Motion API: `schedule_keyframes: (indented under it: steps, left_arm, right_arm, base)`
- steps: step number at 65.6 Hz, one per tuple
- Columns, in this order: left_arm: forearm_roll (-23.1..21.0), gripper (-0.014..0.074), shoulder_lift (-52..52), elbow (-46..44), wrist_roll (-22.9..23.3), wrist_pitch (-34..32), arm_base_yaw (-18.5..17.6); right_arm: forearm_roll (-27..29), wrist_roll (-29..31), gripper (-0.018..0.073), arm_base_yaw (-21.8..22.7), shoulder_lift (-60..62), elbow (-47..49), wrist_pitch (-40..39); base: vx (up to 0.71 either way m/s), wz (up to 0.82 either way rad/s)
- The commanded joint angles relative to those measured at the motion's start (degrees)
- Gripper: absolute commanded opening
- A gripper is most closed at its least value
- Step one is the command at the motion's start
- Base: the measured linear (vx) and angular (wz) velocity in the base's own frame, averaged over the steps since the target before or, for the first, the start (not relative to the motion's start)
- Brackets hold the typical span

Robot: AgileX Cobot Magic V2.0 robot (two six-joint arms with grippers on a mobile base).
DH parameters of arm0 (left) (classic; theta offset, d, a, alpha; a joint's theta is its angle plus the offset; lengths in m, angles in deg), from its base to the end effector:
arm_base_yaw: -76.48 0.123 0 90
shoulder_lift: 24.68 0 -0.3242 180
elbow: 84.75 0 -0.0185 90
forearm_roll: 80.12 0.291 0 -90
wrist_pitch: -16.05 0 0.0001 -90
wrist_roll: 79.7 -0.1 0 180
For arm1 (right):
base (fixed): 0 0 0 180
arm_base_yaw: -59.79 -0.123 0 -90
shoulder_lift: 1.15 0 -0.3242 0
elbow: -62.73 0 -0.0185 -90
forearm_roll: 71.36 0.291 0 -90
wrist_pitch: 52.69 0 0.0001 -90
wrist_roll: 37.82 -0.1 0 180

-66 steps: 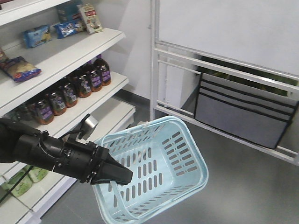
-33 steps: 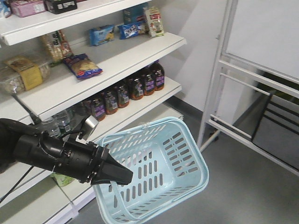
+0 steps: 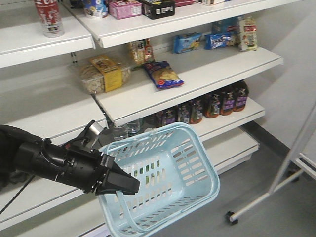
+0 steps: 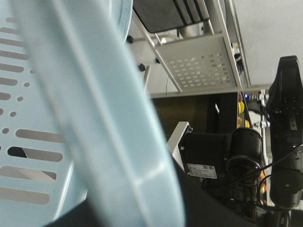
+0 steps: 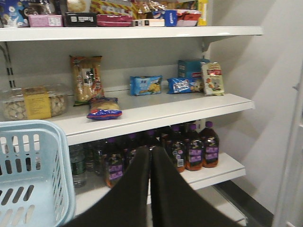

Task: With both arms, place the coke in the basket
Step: 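Drive toward the shelf with the Coca-Cola bottle, basket held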

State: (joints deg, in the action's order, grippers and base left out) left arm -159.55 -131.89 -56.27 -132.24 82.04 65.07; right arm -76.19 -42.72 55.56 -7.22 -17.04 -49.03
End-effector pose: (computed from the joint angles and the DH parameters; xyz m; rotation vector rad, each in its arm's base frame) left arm 0.3045 -0.1531 0.1966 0.2754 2.5425 -1.6511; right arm 0.0664 0.0044 0.1976 -0.0523 1.5612 0.0551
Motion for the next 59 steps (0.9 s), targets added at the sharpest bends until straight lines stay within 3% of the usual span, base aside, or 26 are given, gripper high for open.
schedule_keyframes:
  steps: [1, 59]
  left_arm:
    - [-4.1, -0.0006, 2.7, -1.1, -0.9, 4.9, -0.2]
    - [-4.1, -0.0006, 2.7, -1.1, -0.9, 4.9, -0.2]
  right_arm:
    - [-0.3, 0.1, -0.0009, 0.2, 0.9, -0.6, -4.1]
    - [-0.3, 0.1, -0.0009, 0.2, 0.9, -0.6, -4.1]
  base:
    - [0.11, 0.45]
    - [0.08, 0.46]
